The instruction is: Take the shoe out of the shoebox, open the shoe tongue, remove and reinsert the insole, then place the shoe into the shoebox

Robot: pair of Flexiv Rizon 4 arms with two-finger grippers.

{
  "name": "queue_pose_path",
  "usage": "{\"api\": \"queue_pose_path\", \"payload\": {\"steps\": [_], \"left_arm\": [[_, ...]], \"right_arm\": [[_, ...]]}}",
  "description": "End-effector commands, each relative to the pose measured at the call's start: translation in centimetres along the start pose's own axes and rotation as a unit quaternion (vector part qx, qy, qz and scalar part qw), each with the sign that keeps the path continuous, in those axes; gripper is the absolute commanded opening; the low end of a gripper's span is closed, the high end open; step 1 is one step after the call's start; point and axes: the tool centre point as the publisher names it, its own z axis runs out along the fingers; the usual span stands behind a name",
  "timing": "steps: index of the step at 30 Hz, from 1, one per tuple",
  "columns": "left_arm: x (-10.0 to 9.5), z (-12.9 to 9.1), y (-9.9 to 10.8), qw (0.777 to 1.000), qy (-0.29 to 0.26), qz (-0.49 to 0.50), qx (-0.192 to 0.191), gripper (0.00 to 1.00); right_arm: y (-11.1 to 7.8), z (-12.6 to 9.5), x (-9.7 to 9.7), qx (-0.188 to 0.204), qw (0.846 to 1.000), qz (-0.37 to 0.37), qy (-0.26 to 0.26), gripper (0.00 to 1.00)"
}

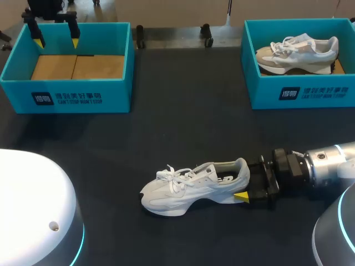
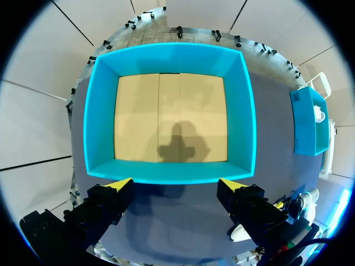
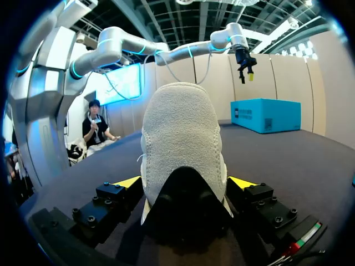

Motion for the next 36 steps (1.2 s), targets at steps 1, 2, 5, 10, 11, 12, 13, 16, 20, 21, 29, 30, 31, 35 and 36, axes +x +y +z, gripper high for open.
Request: {"api": "queue_pose_path", "payload": {"steps": [1, 2, 5, 10, 11, 12, 13, 16, 20, 21, 29, 30, 31, 35, 36], "left_arm": [[-0.01, 0.0, 0.0, 1.0, 0.0, 0.0, 0.0, 1.0], [-0.01, 0.0, 0.0, 1.0, 0.0, 0.0, 0.0, 1.0], [-0.01, 0.0, 0.0, 1.0, 0.0, 0.0, 0.0, 1.0], [-0.01, 0.0, 0.0, 1.0, 0.0, 0.0, 0.0, 1.0], [-0.01, 0.0, 0.0, 1.0, 0.0, 0.0, 0.0, 1.0], [-0.01, 0.0, 0.0, 1.0, 0.0, 0.0, 0.0, 1.0], [-0.01, 0.0, 0.0, 1.0, 0.0, 0.0, 0.0, 1.0], [-0.01, 0.0, 0.0, 1.0, 0.0, 0.0, 0.0, 1.0], [-0.01, 0.0, 0.0, 1.0, 0.0, 0.0, 0.0, 1.0], [-0.01, 0.0, 0.0, 1.0, 0.0, 0.0, 0.0, 1.0], [-0.01, 0.0, 0.0, 1.0, 0.0, 0.0, 0.0, 1.0], [-0.01, 0.0, 0.0, 1.0, 0.0, 0.0, 0.0, 1.0], [-0.01, 0.0, 0.0, 1.0, 0.0, 0.0, 0.0, 1.0], [-0.01, 0.0, 0.0, 1.0, 0.0, 0.0, 0.0, 1.0], [-0.01, 0.0, 0.0, 1.0, 0.0, 0.0, 0.0, 1.0]], "right_arm": [[-0.02, 0.87, -0.43, 0.004, 1.0, 0.003, 0.008, 1.0], [-0.04, 1.0, -0.47, 0.004, 1.0, 0.003, 0.011, 1.0], [-0.15, 1.32, -0.54, 0.006, 1.0, 0.004, 0.013, 1.0], [-0.45, 1.31, -0.41, 0.007, 1.0, 0.006, 0.014, 1.0], [-0.5, 1.27, -0.37, 0.006, 1.0, 0.006, 0.014, 1.0], [-0.54, 1.24, -0.33, 0.006, 1.0, 0.007, 0.013, 1.0], [-0.57, 1.2, -0.29, 0.006, 1.0, 0.007, 0.013, 1.0], [-0.57, 1.17, -0.22, 0.005, 1.0, 0.006, 0.012, 1.0], [-0.51, 1.31, -0.14, 0.004, 1.0, 0.003, 0.011, 0.91], [-0.49, 1.36, -0.14, 0.004, 1.0, 0.002, 0.011, 0.76], [-0.2, 1.71, -0.3, -0.002, 1.0, -0.004, 0.012, 0.0], [-0.18, 1.72, -0.31, -0.002, 1.0, -0.005, 0.011, 0.0], [-0.16, 1.72, -0.3, -0.003, 1.0, -0.006, 0.009, 0.0], [0.01, 1.7, -0.22, -0.002, 1.0, -0.006, -0.011, 0.0], [0.05, 1.71, -0.18, -0.001, 1.0, -0.004, -0.017, 0.0]]}}
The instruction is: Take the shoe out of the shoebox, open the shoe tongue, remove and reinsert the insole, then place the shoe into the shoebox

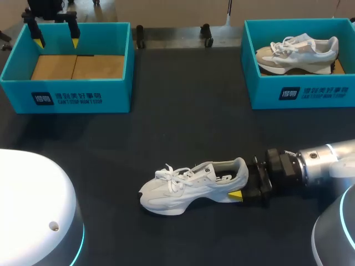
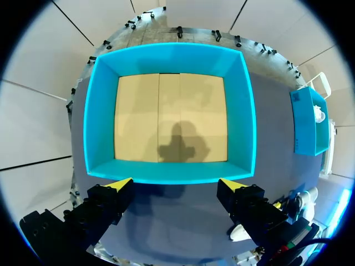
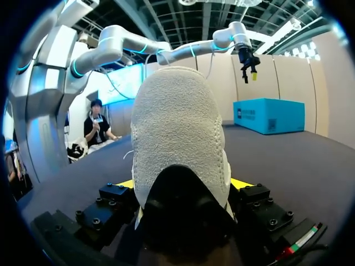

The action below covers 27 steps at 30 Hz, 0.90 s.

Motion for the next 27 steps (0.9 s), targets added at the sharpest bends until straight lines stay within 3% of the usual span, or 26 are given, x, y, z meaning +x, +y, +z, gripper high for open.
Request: {"api": "queue_pose_path", "payload": {"steps": [1, 10, 27], "left_arm": [[0.0, 0.0, 0.0, 1.0, 0.0, 0.0, 0.0, 1.0], [0.0, 0.0, 0.0, 1.0, 0.0, 0.0, 0.0, 1.0], [0.0, 0.0, 0.0, 1.0, 0.0, 0.0, 0.0, 1.0]], "right_arm": [[0.37, 0.27, 0.43, 0.002, 1.0, 0.002, -0.025, 0.0], [1.2, 0.38, 0.94, 0.013, 0.998, 0.006, -0.066, 0.0], [0.9, 0.59, 1.03, 0.005, 0.997, 0.016, -0.075, 0.0]]}}
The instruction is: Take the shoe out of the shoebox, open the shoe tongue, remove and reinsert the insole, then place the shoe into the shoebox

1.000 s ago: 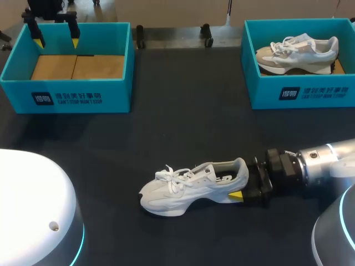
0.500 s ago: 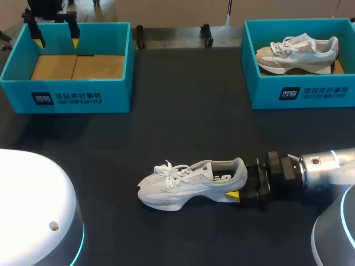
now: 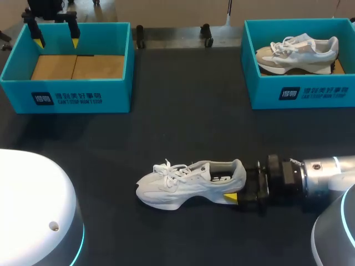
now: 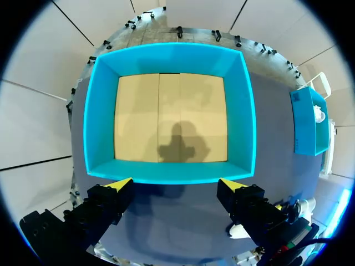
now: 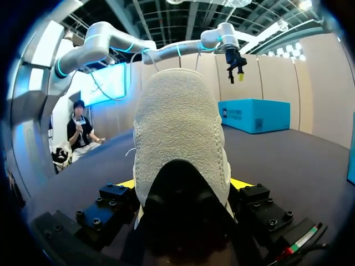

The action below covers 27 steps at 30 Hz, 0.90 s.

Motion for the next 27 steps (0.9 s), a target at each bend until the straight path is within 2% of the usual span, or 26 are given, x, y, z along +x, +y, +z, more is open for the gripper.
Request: {"api": "queue_pose_path", "payload": {"steps": [1, 13, 16, 17, 19, 22, 23, 27], "left_arm": [[0.0, 0.0, 0.0, 1.0, 0.0, 0.0, 0.0, 1.0], [0.0, 0.0, 0.0, 1.0, 0.0, 0.0, 0.0, 1.0], [3.2, -0.2, 1.9, 0.999, -0.04, -0.006, 0.012, 1.0], [4.2, -0.1, 2.4, 0.997, -0.065, -0.034, 0.023, 1.0], [5.4, -0.1, 3.4, 0.998, -0.06, -0.025, 0.007, 1.0], [7.2, -0.3, 5.2, 0.998, -0.061, -0.03, 0.007, 1.0], [7.8, -0.4, 5.9, 0.997, -0.07, -0.038, 0.021, 1.0], [9.9, -1.1, 8.1, 0.997, -0.059, -0.044, 0.023, 1.0]], "right_arm": [[0.0, 0.2, 0.0, 0.0, 1.0, 0.0, -0.001, 0.0], [0.0, 0.2, 0.0, 0.0, 1.0, 0.0, -0.001, 0.0], [0.0, 0.2, 0.0, 0.0, 1.0, 0.0, -0.001, 0.0], [0.0, 0.2, 0.0, 0.0, 1.0, 0.0, -0.001, 0.0], [0.0, 0.2, 0.0, 0.0, 1.0, 0.0, -0.001, 0.0], [0.0, 0.2, 0.0, 0.0, 1.0, 0.0, -0.001, 0.0], [0.0, 0.2, 0.0, 0.0, 1.0, 0.0, -0.001, 0.0], [0.0, 0.2, 0.0, 0.0, 1.0, 0.0, -0.001, 0.0]]}}
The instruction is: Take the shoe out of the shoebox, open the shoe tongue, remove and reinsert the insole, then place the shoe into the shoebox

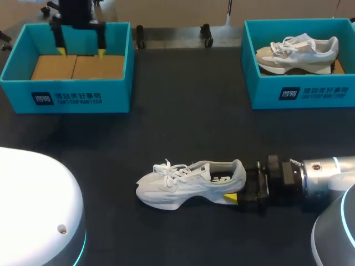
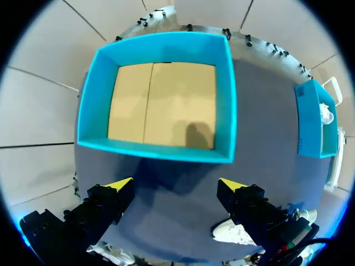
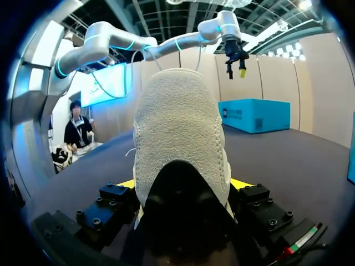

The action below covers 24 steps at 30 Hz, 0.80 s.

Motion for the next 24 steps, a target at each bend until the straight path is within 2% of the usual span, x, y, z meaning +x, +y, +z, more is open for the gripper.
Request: {"api": "queue_pose_path", "payload": {"steps": [1, 7, 10, 12, 24], "left_arm": [[1.7, -1.1, 3.4, 1.0, 0.003, -0.001, 0.019, 1.0], [4.5, -1.9, 6.5, 0.998, 0.045, 0.029, 0.017, 1.0], [5.8, -2.4, 7.9, 0.997, 0.069, 0.043, 0.004, 1.0], [6.9, -2.8, 9.0, 0.995, 0.071, 0.074, -0.018, 1.0], [6.9, -2.8, 9.0, 0.995, 0.071, 0.074, -0.018, 1.0]], "right_arm": [[0.1, 0.1, 0.1, 0.001, 1.0, 0.0, -0.001, 0.0], [0.1, 0.1, 0.1, 0.001, 1.0, 0.0, -0.001, 0.0], [0.1, 0.1, 0.1, 0.001, 1.0, 0.0, -0.001, 0.0], [0.1, 0.1, 0.1, 0.001, 1.0, 0.0, -0.001, 0.0], [0.1, 0.1, 0.1, 0.001, 1.0, 0.0, -0.001, 0.0]]}}
